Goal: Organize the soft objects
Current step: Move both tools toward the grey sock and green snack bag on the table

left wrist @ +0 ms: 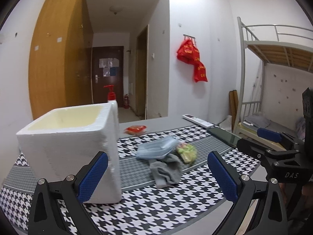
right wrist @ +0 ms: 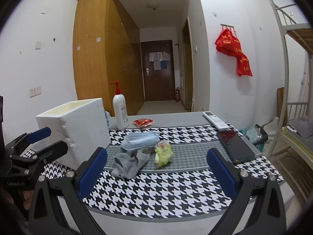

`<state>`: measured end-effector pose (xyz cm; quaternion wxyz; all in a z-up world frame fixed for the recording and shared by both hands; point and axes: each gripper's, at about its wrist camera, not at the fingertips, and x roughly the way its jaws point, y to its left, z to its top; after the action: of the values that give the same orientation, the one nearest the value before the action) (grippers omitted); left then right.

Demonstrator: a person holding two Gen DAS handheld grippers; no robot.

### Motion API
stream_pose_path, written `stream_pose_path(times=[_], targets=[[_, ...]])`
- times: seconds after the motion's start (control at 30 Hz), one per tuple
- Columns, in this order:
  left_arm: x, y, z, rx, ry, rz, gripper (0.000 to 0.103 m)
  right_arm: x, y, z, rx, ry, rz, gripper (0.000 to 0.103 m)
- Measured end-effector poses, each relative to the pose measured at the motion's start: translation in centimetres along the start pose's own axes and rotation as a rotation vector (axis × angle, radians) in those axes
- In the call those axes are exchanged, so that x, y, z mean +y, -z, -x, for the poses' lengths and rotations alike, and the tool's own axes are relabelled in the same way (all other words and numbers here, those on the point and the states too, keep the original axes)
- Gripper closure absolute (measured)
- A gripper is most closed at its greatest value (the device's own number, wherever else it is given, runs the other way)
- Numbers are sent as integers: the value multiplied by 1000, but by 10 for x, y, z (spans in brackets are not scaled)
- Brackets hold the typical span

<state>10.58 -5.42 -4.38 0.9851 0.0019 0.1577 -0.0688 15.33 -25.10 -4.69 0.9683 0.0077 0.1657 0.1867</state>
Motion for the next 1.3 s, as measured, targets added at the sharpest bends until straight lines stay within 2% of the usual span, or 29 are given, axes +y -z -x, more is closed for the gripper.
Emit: stream_pose_path(times=[0.3,0.93,1.3], targets=[[-16,-2,-12,24,25,-23,1,-13,3,-2,14,19,-23,0],[-24,8,-43,104,-15,-44,1,-31,8,-31,88,1,-19,0],[-25,10,-67,161,-14,-53,1,-39,12,-49,136,1,-28,0]])
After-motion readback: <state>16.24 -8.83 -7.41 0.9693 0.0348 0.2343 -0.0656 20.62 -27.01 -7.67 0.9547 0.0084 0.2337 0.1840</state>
